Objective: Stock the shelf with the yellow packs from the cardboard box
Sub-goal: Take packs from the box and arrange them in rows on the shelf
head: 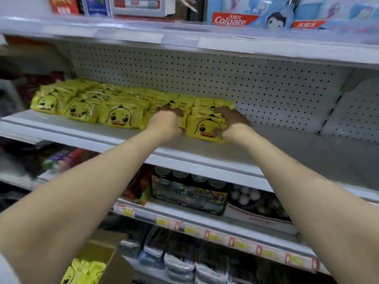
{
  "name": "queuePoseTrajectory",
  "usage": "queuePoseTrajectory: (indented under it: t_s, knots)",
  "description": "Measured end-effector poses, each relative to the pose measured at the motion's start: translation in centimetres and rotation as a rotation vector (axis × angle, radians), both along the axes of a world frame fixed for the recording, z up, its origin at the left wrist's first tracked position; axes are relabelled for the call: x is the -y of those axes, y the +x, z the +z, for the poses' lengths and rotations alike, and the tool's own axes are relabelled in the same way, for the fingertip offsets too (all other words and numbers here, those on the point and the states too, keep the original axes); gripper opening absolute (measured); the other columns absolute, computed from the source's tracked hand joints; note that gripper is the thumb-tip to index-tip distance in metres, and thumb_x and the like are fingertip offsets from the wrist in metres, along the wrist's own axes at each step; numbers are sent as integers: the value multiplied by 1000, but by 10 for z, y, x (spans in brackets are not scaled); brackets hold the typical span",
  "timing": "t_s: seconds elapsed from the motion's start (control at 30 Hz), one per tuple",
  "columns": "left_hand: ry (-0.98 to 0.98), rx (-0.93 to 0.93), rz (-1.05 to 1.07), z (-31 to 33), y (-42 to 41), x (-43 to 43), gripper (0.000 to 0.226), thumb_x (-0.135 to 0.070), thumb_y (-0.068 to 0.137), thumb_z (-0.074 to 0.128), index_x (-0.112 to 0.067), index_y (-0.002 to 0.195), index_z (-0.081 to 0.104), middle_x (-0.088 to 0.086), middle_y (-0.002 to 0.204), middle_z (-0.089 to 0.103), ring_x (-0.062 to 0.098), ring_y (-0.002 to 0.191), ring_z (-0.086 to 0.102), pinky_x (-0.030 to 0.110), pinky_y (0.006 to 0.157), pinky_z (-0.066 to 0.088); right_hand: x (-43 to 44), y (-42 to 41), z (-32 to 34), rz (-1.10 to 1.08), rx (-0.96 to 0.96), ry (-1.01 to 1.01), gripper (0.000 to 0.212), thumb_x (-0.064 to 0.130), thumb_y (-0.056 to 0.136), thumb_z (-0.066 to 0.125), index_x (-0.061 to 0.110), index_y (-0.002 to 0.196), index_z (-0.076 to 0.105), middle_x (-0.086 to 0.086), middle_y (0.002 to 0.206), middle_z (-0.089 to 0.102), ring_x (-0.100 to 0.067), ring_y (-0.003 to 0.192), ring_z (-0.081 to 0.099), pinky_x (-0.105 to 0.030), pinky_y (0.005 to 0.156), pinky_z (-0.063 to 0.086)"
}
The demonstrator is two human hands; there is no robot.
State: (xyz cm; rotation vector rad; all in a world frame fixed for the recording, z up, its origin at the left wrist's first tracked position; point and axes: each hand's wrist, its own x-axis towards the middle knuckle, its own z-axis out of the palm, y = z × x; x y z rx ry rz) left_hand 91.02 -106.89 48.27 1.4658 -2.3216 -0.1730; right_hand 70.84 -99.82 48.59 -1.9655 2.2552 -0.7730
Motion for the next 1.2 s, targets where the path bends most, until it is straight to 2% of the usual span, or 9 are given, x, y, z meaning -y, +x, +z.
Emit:
queuePoseTrajectory:
  t_s: [0.13, 0.33, 0.6, 0.83, 0.93, 1.07, 1.2]
  knots:
    - [-15, -55, 67, -19, 42, -55, 60, -35, 85, 73, -25, 138, 48, 14, 137, 40, 35, 130, 33, 46, 104, 39, -40, 36, -13, 103, -8, 11, 64, 31, 86, 73, 34, 141, 41, -7, 139, 50, -29, 127, 48, -38, 92, 46]
    - [54, -68, 216, -53, 105, -130, 60, -26, 84, 75, -25, 137, 47, 13, 140, 35, 33, 130, 32, 47, 98, 45, -86, 102, -49, 261, -91, 57, 67, 31, 84, 75, 32, 142, 42, -7, 139, 47, -29, 129, 44, -43, 101, 42]
    - [92, 127, 413, -101, 203, -200, 62, -31, 81, 75, -33, 136, 46, 9, 138, 41, 32, 127, 37, 44, 94, 43, -113, 206, -98, 473, -145, 170, 67, 33, 82, 75, 35, 141, 42, -5, 130, 49, -27, 116, 52, -40, 86, 51]
    - [139, 138, 521, -123, 291, -207, 57, -30, 82, 73, -33, 133, 49, 5, 137, 42, 30, 129, 36, 43, 95, 41, -93, 303, -123, 616, -212, 231, 66, 34, 84, 74, 34, 142, 41, -5, 135, 47, -28, 124, 46, -40, 94, 46]
    - [154, 156, 548, -138, 336, -199, 54, -28, 83, 72, -32, 132, 49, 6, 136, 43, 31, 127, 37, 43, 95, 40, -73, 350, -137, 677, -231, 255, 66, 33, 84, 74, 35, 141, 42, -5, 138, 47, -28, 127, 45, -40, 92, 45]
    - [214, 181, 574, -166, 405, -172, 62, -36, 81, 75, -33, 136, 47, 6, 135, 44, 30, 125, 39, 42, 96, 41, -36, 420, -166, 724, -214, 286, 62, 28, 83, 74, 34, 138, 46, -4, 137, 49, -27, 125, 48, -38, 89, 46]
    - [345, 164, 557, -212, 480, -132, 69, -36, 80, 76, -32, 141, 44, 8, 138, 43, 31, 127, 38, 45, 100, 42, 1, 491, -217, 717, -222, 415, 63, 29, 83, 75, 29, 139, 47, -6, 137, 50, -28, 126, 48, -41, 98, 47]
